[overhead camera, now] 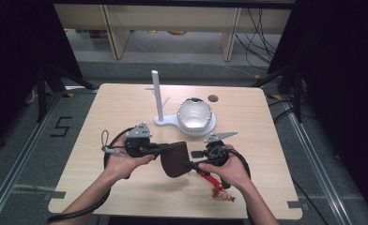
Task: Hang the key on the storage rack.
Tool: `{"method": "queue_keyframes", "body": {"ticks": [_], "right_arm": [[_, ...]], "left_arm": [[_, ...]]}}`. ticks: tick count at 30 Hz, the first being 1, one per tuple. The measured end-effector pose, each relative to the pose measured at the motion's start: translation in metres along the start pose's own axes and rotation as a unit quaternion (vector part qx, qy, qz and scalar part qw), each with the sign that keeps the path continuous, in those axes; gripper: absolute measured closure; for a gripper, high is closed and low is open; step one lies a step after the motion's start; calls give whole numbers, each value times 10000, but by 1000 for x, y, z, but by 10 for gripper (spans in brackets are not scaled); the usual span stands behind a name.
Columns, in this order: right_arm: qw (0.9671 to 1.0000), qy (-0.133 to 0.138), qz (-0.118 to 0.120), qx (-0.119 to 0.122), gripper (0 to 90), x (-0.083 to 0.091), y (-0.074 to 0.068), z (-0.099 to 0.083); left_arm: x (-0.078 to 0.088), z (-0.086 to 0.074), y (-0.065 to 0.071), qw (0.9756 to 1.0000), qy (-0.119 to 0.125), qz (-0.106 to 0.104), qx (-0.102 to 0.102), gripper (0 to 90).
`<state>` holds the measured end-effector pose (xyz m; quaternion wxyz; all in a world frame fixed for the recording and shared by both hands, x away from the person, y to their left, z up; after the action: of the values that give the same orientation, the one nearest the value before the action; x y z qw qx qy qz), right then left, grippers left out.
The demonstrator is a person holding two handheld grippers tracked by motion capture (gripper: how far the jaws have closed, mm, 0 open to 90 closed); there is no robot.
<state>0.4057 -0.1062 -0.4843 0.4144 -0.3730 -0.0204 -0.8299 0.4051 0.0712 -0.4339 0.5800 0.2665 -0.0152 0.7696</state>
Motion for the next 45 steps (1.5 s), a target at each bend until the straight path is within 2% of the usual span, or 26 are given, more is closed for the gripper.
{"method": "queue_keyframes", "body": {"ticks": [1,2,3,5,7,12,13,17,18,19,20,21,22,23,26,28,29,32,33,34,35,39,41,43,44,45], "right_arm": [[9999,-33,125,-48,331,-1,-3,0],[9999,13,94,75,328,-2,-1,1],[9998,-12,201,31,324,-4,-3,1],[9998,-37,139,129,322,-5,-1,1],[9996,-64,216,160,318,-6,-2,1],[9982,-52,589,127,313,-8,-5,0],[9978,-36,654,119,326,-8,-6,0],[9960,50,893,62,457,-4,-8,1],[9957,43,930,11,477,-3,-9,1],[9965,84,834,52,498,-2,-6,1],[9956,59,939,0,529,-1,-7,1],[9963,69,862,28,558,1,-5,1],[9965,46,840,11,598,2,-5,1],[9969,12,784,115,637,4,-4,0],[9975,-8,700,115,654,5,-8,0],[9983,49,448,359,657,4,-5,2],[9993,-84,299,202,658,6,-7,2],[9995,71,132,294,657,7,-1,5],[9997,134,31,216,658,9,2,8],[9995,148,-51,257,658,10,5,10],[9997,118,-186,137,658,12,5,11],[9977,353,-520,233,658,17,15,20],[9975,405,-555,191,658,19,15,23],[9943,620,-797,346,657,22,23,33],[9950,592,-777,231,657,24,22,35],[9939,670,-840,251,657,24,25,39]], "left_arm": [[-2,1,3,10000,-27,-11,-16,848],[-2,1,3,10000,-27,-11,-16,847],[-4,2,5,10000,-10,-64,-13,847],[-6,3,8,9999,13,-157,-64,847],[-6,4,10,9998,-46,-160,-74,847],[-7,7,15,9996,17,-214,-168,847],[-7,7,15,9995,18,-279,-173,847],[-5,8,14,9995,52,-259,-152,844],[-4,8,14,9994,61,-279,-196,842],[-4,8,14,9994,68,-277,-219,840],[-3,7,13,9992,36,-253,-300,835],[-4,7,12,9991,57,-250,-332,828],[-2,7,9,9991,72,-97,-399,828],[-1,7,8,9993,115,-125,-347,837],[-2,5,6,9992,134,-118,-347,814],[-1,4,3,9986,212,15,-479,754],[1,4,3,9983,268,74,-519,713],[6,5,2,9976,385,166,-548,597],[13,3,0,9968,461,362,-547,547],[18,0,-2,9962,463,486,-560,515],[20,-3,-3,9959,462,553,-546,477],[30,-21,-9,9941,358,923,-448,361],[31,-27,-10,9941,353,943,-407,348],[33,-38,-11,9940,309,1005,-311,323],[33,-41,-11,9941,343,992,-280,319],[35,-49,-12,9937,341,1054,-166,314]]}}
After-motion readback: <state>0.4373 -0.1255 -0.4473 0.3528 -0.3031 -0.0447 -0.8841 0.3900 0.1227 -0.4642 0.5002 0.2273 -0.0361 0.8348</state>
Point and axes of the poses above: each handheld gripper's, and its own axes: x roughly backward along the jaws, z roughly out of its top, y roughly to its right, the point moved 6 cm from there along -x, roughly forward along the jaws, and after that the axes turned 13 degrees about -z, right-handed, at the moved point
